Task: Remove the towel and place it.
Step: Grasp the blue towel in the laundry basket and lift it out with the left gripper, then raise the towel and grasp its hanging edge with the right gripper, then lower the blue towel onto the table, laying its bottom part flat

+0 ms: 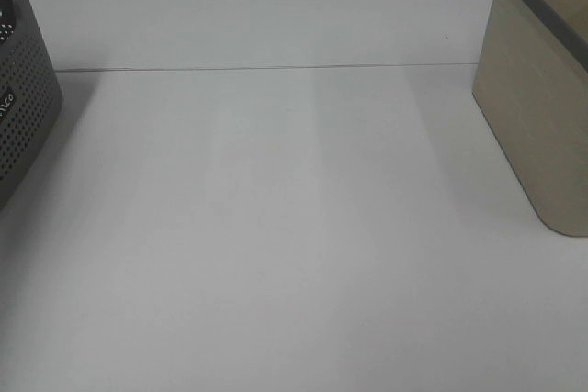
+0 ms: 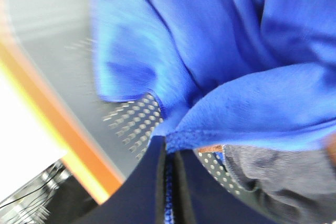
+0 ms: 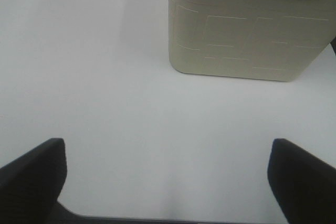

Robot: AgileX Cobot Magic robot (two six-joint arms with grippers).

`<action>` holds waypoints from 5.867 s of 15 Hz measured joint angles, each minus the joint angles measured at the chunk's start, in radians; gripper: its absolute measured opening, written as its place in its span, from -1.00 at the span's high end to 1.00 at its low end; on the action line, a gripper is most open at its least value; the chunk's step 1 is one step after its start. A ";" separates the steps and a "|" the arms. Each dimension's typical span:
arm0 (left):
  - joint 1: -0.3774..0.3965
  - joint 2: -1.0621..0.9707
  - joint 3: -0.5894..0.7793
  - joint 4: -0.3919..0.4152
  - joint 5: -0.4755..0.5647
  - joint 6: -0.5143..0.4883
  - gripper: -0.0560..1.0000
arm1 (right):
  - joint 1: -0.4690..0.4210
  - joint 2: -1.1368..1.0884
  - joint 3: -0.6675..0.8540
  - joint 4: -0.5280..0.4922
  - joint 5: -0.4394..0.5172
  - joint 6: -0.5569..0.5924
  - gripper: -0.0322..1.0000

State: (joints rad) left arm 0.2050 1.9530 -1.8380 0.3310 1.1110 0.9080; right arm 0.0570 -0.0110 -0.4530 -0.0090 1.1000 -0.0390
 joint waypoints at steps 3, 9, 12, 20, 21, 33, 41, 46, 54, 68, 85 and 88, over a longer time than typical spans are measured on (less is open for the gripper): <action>-0.006 -0.099 -0.112 -0.113 0.094 -0.010 0.89 | 0.000 0.000 0.000 0.000 0.000 0.000 -0.96; -0.114 -0.297 -0.127 -0.151 0.101 -0.015 0.89 | 0.000 0.000 0.000 0.000 0.000 0.000 -0.96; -0.160 -0.352 -0.127 -0.150 0.093 -0.031 0.89 | 0.000 0.000 0.000 0.000 0.000 0.000 -0.96; -0.411 -0.398 -0.194 -0.148 -0.054 -0.033 0.89 | 0.000 0.000 0.000 0.000 0.000 0.000 -0.96; -0.447 -0.399 -0.201 -0.148 -0.056 -0.033 0.89 | 0.000 0.000 0.000 0.000 0.000 0.000 -0.96; -0.813 -0.399 -0.204 -0.147 -0.057 0.008 0.89 | 0.000 0.018 -0.008 0.099 -0.006 -0.154 -0.96; -0.952 -0.399 -0.204 -0.190 -0.057 0.008 0.89 | 0.000 0.553 -0.022 0.699 -0.578 -0.473 -0.96; -0.955 -0.399 -0.204 -0.274 -0.057 0.008 0.89 | 0.000 0.897 -0.022 1.157 -0.637 -0.945 -0.96; -0.955 -0.399 -0.204 -0.314 -0.057 0.008 0.89 | 0.000 1.309 -0.096 1.735 -0.222 -1.711 -0.96; -0.955 -0.343 -0.205 -0.331 -0.064 0.008 0.89 | 0.388 1.680 -0.448 1.747 -0.472 -1.966 -0.96; -0.955 -0.343 -0.205 -0.338 -0.059 0.008 0.89 | 0.395 1.688 -0.478 1.483 -0.458 -1.707 0.58; -0.955 -0.343 -0.205 -0.331 -0.059 0.008 0.89 | 0.395 1.607 -0.478 1.400 -0.462 -1.601 0.93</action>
State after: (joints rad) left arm -0.7500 1.6100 -2.0430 0.0000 1.0520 0.9160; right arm 0.4520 1.5960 -0.9310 1.3910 0.6380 -1.6400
